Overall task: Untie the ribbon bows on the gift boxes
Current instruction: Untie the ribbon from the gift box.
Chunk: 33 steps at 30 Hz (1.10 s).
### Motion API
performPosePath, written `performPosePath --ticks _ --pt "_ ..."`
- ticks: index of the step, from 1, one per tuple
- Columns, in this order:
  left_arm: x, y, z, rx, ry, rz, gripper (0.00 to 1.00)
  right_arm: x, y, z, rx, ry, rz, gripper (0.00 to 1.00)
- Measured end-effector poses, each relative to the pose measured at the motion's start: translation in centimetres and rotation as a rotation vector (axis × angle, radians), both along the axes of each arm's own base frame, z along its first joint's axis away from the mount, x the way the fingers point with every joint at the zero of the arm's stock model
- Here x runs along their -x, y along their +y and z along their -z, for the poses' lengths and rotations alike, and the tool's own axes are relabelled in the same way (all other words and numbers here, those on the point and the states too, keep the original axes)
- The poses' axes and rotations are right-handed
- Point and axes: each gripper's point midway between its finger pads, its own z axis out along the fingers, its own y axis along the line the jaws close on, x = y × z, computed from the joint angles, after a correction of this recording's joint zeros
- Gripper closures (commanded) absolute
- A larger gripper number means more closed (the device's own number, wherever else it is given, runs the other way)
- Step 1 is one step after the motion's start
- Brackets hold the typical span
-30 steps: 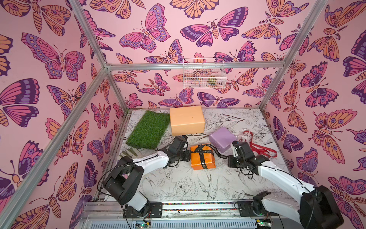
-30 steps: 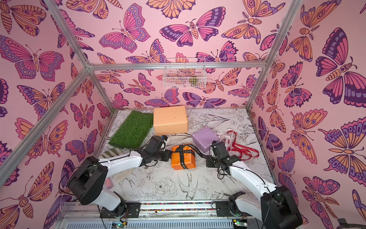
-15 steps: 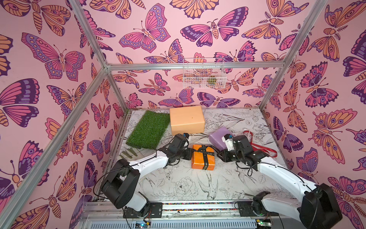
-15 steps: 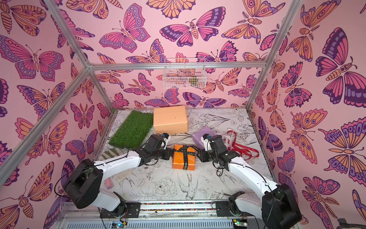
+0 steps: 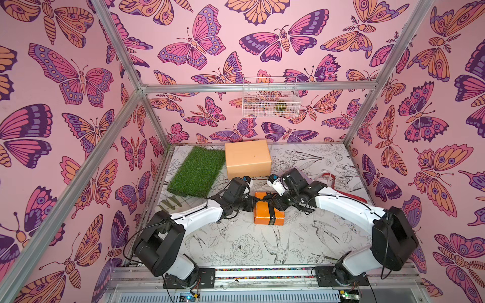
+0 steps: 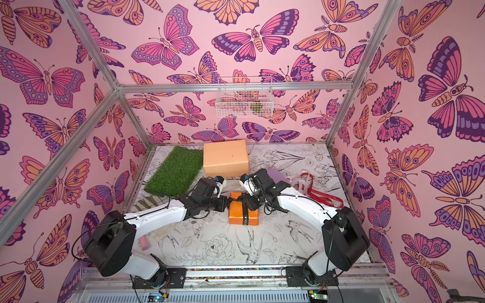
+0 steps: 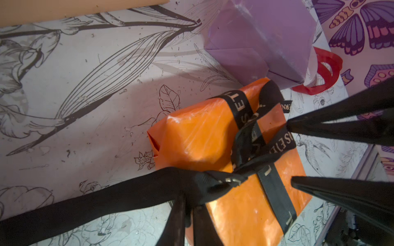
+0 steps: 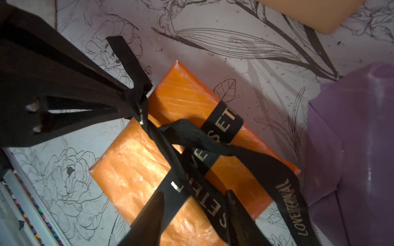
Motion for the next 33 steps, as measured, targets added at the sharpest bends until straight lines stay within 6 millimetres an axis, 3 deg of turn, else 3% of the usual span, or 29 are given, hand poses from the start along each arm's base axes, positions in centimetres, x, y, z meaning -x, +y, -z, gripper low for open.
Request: performPosePath --ticks 2,4,7,8,11,19,20,23,24,25,33 --pt "0.0 0.0 0.0 0.001 -0.001 0.001 0.69 0.1 0.8 0.6 0.034 -0.005 -0.034 0.58" --pt "0.0 0.0 0.0 0.0 -0.001 0.002 0.7 0.1 1.4 1.5 0.07 -0.009 -0.06 0.72" --pt "0.0 0.0 0.0 0.0 -0.002 0.002 0.8 -0.5 1.8 1.6 0.095 -0.033 -0.061 0.96" --pt "0.0 0.0 0.0 0.001 -0.001 0.003 0.85 -0.6 1.6 1.6 0.102 -0.037 -0.056 1.0" --pt "0.0 -0.1 0.0 0.002 -0.002 0.005 1.0 -0.7 1.3 1.7 0.113 -0.04 -0.035 1.0" --pt "0.3 -0.5 0.0 0.026 -0.001 0.022 1.0 0.5 0.2 1.0 0.072 -0.037 0.033 1.0" --pt "0.3 -0.5 0.0 0.03 -0.001 0.025 0.89 0.6 0.2 0.9 0.056 -0.03 0.044 1.0" --pt "0.5 -0.4 0.1 0.031 0.008 0.023 0.34 0.9 -0.4 1.2 0.013 0.016 0.094 1.0" --pt "0.5 -0.3 0.2 0.029 0.011 0.021 0.05 1.0 -0.7 1.5 0.002 0.04 0.119 1.0" --pt "0.7 -0.2 0.3 0.027 0.014 0.02 0.0 0.9 -1.0 1.7 -0.016 0.06 0.145 1.0" --pt "2.2 0.5 -0.1 0.045 0.009 0.035 0.0 0.5 -0.8 1.3 -0.135 0.16 0.232 1.0"
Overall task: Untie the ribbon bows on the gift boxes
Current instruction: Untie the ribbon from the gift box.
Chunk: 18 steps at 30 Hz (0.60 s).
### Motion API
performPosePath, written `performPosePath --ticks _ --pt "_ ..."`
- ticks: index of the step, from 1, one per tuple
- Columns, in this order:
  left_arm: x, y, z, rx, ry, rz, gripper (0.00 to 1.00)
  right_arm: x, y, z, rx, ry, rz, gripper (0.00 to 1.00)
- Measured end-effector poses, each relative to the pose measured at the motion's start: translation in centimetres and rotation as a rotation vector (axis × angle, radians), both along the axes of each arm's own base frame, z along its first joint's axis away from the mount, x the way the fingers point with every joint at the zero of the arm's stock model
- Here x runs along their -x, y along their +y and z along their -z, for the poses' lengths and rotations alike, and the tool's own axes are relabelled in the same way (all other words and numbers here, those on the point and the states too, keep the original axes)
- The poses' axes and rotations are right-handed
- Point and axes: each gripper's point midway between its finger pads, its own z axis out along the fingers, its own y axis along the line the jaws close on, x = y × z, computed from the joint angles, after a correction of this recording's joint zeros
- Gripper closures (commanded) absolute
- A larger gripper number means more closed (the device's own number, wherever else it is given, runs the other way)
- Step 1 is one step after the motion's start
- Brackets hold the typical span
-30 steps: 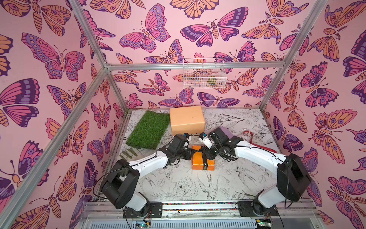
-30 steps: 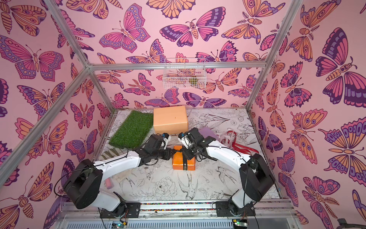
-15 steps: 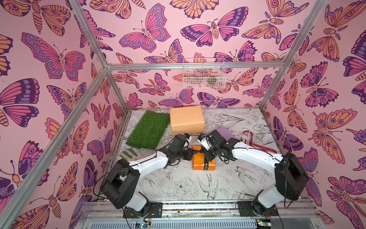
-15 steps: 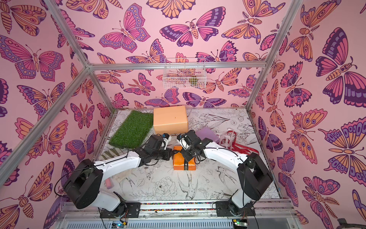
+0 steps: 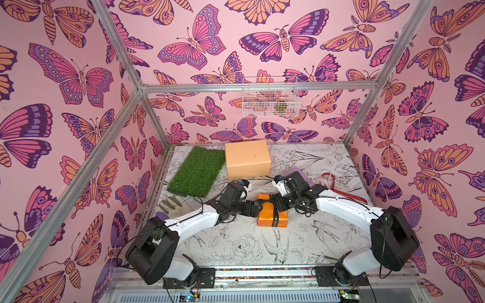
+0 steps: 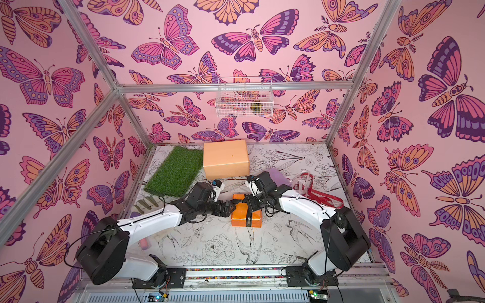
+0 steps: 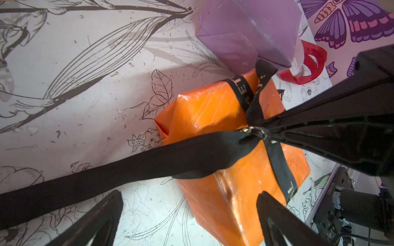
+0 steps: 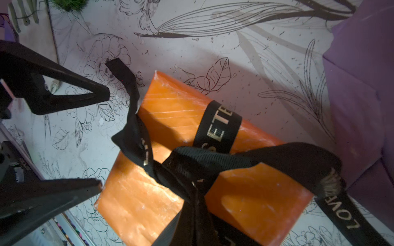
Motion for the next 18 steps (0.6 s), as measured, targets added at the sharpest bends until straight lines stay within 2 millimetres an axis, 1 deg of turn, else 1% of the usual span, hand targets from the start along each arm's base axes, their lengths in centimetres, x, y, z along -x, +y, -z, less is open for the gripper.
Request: performPosePath --ticks 3,4,5,6,7,8,12,14,18 --pt "0.4 -0.5 0.0 0.002 -0.003 0.015 0.0 0.2 0.3 -0.1 -0.019 0.016 0.0 1.0" --pt "0.5 -0.7 -0.1 0.002 -0.004 0.022 0.08 0.3 0.3 -0.1 -0.024 0.021 0.002 1.0" --pt "0.6 -0.9 -0.2 0.004 -0.005 0.028 0.19 0.3 0.4 -0.1 -0.028 0.025 0.0 1.0" --pt "0.6 -1.3 -0.4 0.006 -0.009 0.036 0.41 0.4 0.4 -0.1 -0.032 0.029 0.0 1.0" --pt "0.6 -1.6 -0.7 0.008 -0.017 0.047 0.74 0.4 0.5 -0.1 -0.035 0.032 0.0 1.0" --pt "0.6 -2.0 -0.9 0.009 -0.027 0.059 1.0 0.4 0.5 -0.1 -0.038 0.033 -0.001 1.0" --pt "0.6 -3.9 -2.1 0.015 -0.076 0.112 0.99 0.4 0.7 -0.1 -0.049 0.042 0.003 1.0" --pt "0.6 -4.5 -2.0 0.002 -0.096 0.132 0.91 0.4 0.9 0.1 -0.054 0.052 0.007 1.0" --pt "0.4 -5.0 -0.9 -0.061 -0.117 0.158 0.83 0.3 1.0 0.3 -0.069 0.071 0.007 1.0"
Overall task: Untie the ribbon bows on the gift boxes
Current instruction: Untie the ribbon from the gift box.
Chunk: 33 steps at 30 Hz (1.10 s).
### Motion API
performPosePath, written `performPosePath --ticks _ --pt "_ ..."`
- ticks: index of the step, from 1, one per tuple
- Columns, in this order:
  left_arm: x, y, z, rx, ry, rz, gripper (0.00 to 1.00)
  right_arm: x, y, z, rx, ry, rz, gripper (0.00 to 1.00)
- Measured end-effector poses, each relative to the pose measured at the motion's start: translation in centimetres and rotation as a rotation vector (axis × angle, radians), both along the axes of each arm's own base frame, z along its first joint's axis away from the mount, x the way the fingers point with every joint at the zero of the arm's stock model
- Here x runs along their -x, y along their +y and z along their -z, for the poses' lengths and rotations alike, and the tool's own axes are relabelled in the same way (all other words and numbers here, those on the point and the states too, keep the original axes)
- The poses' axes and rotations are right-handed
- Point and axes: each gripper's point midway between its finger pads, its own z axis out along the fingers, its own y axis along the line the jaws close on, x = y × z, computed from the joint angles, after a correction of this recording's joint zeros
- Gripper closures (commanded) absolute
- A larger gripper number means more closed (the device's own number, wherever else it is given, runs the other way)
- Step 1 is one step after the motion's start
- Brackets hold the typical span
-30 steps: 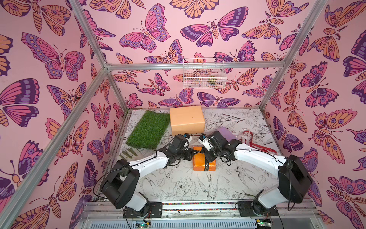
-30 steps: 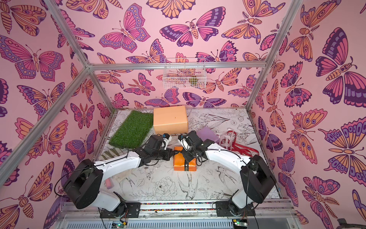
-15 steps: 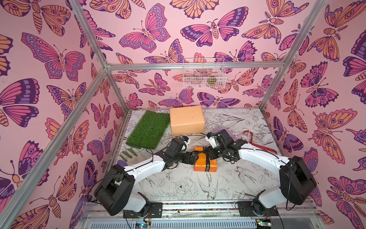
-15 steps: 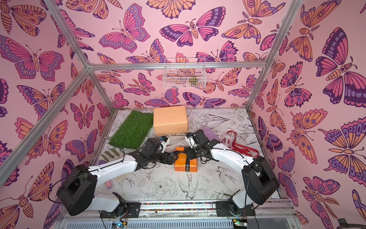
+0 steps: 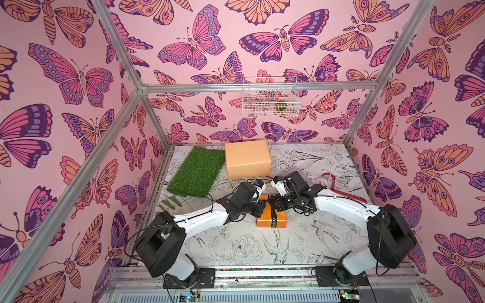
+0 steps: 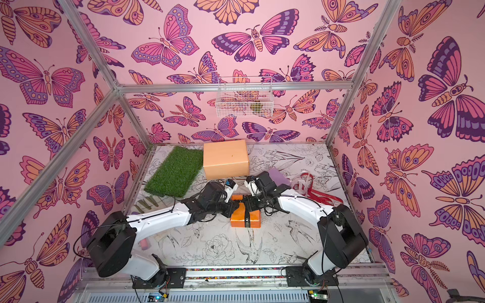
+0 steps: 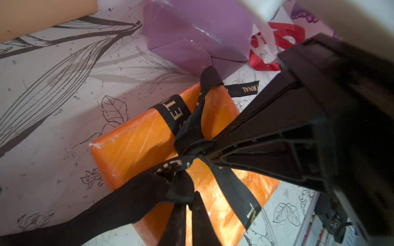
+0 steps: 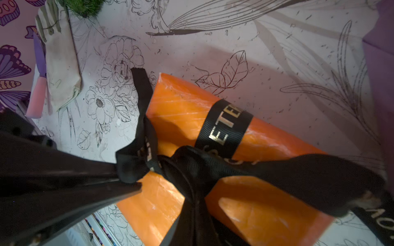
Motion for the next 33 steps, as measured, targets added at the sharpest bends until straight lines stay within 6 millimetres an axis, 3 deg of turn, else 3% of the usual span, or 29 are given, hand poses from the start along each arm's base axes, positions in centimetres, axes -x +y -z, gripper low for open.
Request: performPosePath --ticks 2,4,8,20,27,33 --pt "-0.3 0.0 0.5 -0.03 -0.009 -0.001 0.82 0.0 0.0 0.0 -0.006 0.004 -0.001 1.0" --pt "-0.9 -0.1 0.4 -0.048 -0.034 -0.006 0.68 0.0 0.0 -0.1 -0.009 0.005 -0.002 1.0" --pt "-2.2 0.4 0.2 -0.09 -0.089 -0.05 0.56 0.3 0.3 -0.2 -0.025 0.016 -0.014 1.0" --pt "-8.0 3.0 0.9 -0.211 -0.268 -0.342 0.54 1.5 0.7 0.1 -0.079 0.055 -0.05 1.0" --pt "-8.3 5.9 2.4 -0.259 -0.288 -0.473 0.54 2.5 -1.5 0.1 -0.086 0.047 0.01 1.0" --pt "-8.3 6.4 2.8 -0.251 -0.274 -0.494 0.53 2.6 -3.1 0.2 -0.099 0.039 0.079 1.0"
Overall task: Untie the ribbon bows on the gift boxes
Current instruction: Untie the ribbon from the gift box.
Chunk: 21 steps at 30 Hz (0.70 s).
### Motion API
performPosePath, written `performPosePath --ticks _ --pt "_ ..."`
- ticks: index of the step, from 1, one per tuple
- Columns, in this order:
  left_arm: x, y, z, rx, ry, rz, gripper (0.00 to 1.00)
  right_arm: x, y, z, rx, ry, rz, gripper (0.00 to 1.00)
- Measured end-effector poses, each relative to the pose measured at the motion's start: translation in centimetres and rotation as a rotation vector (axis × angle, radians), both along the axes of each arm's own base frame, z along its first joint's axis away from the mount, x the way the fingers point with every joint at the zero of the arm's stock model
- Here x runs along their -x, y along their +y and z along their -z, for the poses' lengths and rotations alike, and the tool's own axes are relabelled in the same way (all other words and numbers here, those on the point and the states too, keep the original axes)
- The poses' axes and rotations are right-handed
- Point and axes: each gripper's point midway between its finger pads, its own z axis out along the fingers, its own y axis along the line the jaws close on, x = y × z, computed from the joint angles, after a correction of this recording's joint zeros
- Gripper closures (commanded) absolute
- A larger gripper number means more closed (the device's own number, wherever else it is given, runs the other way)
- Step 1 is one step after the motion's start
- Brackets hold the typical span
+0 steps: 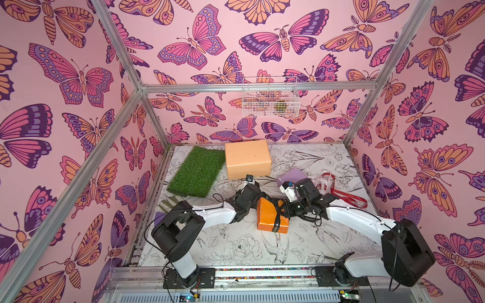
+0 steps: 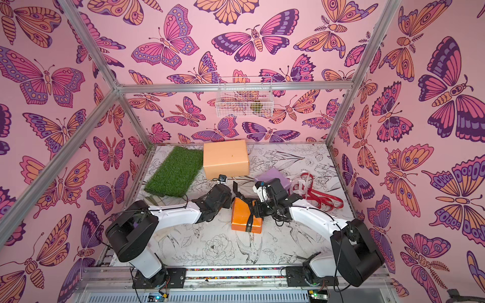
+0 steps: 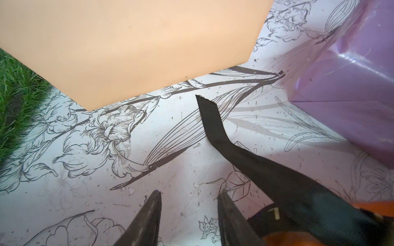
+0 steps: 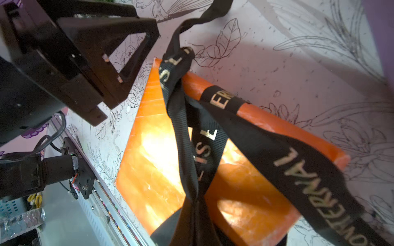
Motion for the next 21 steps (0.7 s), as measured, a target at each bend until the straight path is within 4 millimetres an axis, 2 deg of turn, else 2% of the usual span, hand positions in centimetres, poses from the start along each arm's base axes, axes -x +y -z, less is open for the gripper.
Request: performPosePath --ticks 4,8,13,15,16,19,20,21 --pt "0.4 -0.7 0.5 0.043 0.031 0.049 0.39 -0.5 -0.2 -0.1 -0.013 -0.01 0.023 0.96" --pt "1.6 -1.9 0.4 0.122 0.087 0.135 0.39 -0.8 0.0 -0.2 -0.024 -0.01 0.025 0.9" --pt "3.1 -3.6 -2.3 0.25 0.108 0.216 0.4 -1.7 0.4 -1.1 -0.035 -0.028 0.027 1.0" --pt "3.8 -3.9 -3.5 0.281 0.108 0.236 0.46 -1.9 0.5 -1.4 -0.04 -0.036 0.029 1.0" --pt "4.2 -4.1 -4.1 0.299 0.109 0.245 0.55 -1.9 0.5 -1.5 -0.041 -0.037 0.029 1.0" --pt "5.4 -4.7 -5.5 0.33 0.106 0.274 0.95 -1.9 0.5 -1.5 -0.041 -0.035 0.032 1.0" --pt "5.8 -5.0 -5.9 0.343 0.108 0.294 1.0 -1.9 0.5 -1.5 -0.042 -0.035 0.034 1.0" --pt "6.1 -5.4 -6.1 0.351 0.112 0.314 1.0 -1.9 0.5 -1.6 -0.043 -0.034 0.036 1.0"
